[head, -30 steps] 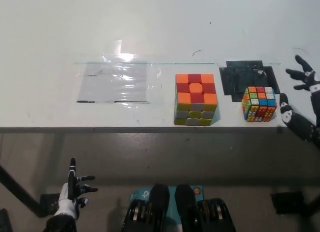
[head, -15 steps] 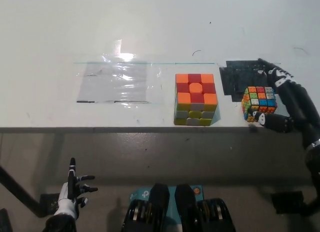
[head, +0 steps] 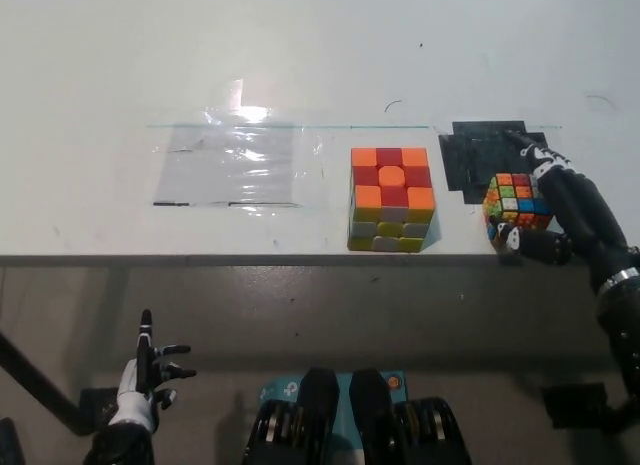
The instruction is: The robot uses its right hand to pick up the small cube kept on the middle on the desk and place it on the bigger cube kept next to it
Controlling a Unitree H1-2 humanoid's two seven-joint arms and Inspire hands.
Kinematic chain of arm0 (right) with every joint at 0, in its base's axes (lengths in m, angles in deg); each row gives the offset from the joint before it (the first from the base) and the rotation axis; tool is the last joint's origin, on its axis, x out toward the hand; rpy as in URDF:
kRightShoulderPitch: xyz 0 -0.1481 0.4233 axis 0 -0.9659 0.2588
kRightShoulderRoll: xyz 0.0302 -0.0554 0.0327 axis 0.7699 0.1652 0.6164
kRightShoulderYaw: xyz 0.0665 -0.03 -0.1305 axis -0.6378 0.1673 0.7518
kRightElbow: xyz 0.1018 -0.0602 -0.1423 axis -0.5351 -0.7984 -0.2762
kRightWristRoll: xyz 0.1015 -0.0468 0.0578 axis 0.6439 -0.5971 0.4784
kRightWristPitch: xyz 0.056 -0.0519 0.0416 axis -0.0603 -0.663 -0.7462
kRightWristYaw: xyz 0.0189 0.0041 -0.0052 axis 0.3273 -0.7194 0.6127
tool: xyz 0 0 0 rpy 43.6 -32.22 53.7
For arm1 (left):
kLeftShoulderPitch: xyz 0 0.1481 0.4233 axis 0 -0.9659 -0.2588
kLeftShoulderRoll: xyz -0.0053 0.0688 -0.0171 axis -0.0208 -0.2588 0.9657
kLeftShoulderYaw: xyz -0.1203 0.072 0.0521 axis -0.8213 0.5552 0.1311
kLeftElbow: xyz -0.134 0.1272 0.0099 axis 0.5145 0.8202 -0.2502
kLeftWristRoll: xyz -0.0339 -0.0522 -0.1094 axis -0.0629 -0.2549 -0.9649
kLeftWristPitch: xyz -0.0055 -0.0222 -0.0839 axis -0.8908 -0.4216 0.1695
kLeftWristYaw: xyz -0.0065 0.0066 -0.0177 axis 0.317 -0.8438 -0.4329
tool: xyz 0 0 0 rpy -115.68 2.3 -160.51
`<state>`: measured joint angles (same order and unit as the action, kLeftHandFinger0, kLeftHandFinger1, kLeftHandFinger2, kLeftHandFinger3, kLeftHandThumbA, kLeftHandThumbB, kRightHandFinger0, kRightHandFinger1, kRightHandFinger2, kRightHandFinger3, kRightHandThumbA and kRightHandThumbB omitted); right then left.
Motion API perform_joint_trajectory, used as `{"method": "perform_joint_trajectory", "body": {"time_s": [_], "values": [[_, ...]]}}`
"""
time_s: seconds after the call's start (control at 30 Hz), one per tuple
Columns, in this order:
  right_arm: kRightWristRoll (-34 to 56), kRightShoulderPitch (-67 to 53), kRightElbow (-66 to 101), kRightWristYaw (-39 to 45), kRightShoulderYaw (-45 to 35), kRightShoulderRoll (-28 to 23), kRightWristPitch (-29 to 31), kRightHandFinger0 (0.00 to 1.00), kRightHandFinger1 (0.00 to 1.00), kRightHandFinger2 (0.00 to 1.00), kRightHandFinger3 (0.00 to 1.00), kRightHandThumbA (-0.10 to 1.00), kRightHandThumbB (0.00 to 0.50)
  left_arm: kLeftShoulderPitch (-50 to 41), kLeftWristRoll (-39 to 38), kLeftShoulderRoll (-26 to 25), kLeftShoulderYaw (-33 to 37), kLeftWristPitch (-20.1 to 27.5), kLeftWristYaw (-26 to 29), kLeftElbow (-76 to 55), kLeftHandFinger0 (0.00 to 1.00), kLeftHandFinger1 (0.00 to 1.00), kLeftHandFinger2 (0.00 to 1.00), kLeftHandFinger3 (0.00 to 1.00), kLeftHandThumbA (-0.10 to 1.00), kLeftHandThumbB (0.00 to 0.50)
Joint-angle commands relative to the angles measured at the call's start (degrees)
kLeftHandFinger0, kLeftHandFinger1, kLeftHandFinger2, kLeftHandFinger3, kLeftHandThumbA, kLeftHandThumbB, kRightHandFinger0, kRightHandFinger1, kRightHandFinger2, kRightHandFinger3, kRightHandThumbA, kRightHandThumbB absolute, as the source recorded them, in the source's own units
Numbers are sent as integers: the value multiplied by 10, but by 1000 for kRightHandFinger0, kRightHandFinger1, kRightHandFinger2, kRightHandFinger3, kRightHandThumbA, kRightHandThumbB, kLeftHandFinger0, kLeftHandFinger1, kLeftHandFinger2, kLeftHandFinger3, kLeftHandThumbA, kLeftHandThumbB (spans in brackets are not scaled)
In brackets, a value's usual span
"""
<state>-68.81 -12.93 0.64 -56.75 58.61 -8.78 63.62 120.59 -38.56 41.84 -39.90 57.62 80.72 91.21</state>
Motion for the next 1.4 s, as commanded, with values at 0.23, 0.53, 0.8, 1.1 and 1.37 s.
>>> {"method": "perform_joint_trajectory", "body": {"time_s": [0.23,0.53,0.8,1.1,1.37], "values": [[-26,46,-105,-24,12,-12,57,1000,1000,1000,1000,640,356,30,-2,-14,11,13,2,0,0,412,164,4,1000,500],[-40,67,-196,-44,36,-4,89,1000,1000,1000,1000,607,342,35,-4,-18,13,14,3,-1,0,439,158,0,1000,500],[-81,103,-242,-36,85,-15,110,900,1000,1000,1000,640,307,39,0,-17,17,18,9,0,0,392,130,0,1000,500],[-104,127,-266,-63,127,-17,165,18,56,395,1000,407,282,46,1,-21,23,15,9,0,0,484,203,6,1000,500],[-140,132,-295,-137,150,-13,207,0,0,0,1000,-100,0,46,2,-23,26,20,9,2,0,515,215,44,1000,500]]}}
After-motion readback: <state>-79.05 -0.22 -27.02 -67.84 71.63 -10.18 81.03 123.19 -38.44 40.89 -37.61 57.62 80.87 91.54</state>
